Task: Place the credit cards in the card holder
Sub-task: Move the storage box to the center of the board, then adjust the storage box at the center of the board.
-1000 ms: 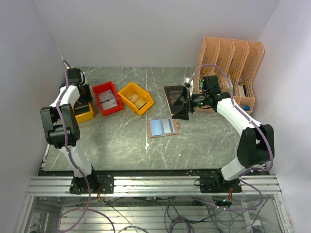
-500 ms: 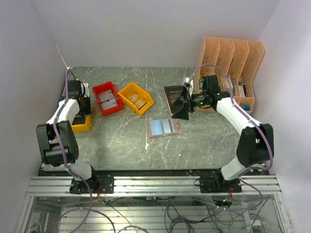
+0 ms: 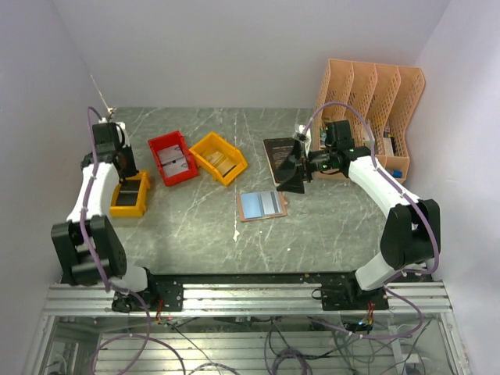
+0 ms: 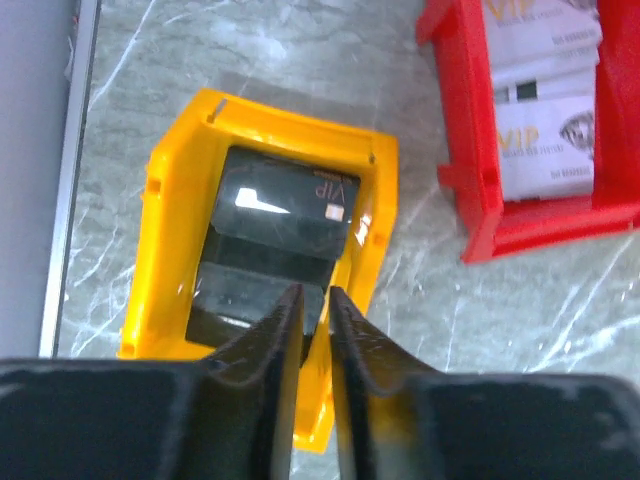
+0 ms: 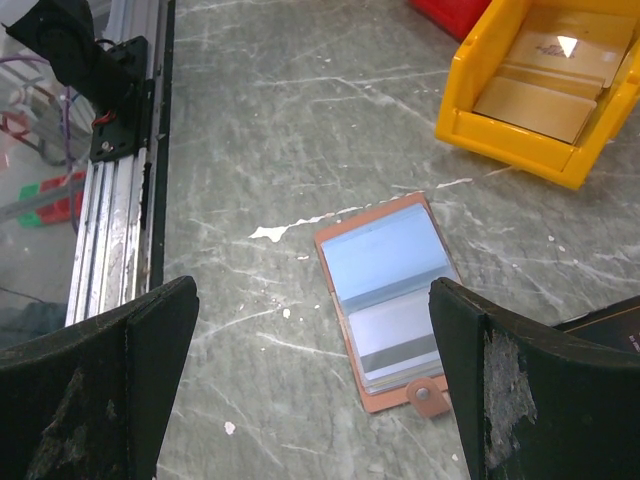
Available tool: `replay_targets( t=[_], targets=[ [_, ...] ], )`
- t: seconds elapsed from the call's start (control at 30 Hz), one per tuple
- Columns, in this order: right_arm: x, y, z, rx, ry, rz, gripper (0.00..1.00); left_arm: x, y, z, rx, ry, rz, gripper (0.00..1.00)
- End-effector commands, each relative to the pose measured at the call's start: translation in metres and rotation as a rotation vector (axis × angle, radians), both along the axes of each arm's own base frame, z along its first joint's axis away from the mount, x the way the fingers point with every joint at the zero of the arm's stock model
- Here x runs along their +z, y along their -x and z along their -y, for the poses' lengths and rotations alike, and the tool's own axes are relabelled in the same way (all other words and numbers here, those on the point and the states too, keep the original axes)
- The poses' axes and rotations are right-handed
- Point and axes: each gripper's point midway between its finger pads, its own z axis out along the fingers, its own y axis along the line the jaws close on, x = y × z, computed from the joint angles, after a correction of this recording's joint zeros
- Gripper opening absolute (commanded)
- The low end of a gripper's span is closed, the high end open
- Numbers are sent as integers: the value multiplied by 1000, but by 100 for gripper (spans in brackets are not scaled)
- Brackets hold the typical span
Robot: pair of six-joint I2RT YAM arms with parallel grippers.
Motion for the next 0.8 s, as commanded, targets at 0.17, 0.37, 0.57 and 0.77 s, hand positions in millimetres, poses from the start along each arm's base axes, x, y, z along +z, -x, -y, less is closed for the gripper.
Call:
replay_targets(
  t=[0.17,0.37,0.57,0.77],
  targets=[
    [18,-1,3,4,-18,61,100,-53,-46,10,25,256,-168,8],
    [16,-3,5,6,-18,54,100,-64,-22,39,-135,240,-262,7],
    [16,-3,5,9,-15,52,100,-59,14,66,-226,287,-219,7],
    [20,-4,11,2,-28,57,100,-63,46,111,-354,294,-339,7]
  ],
)
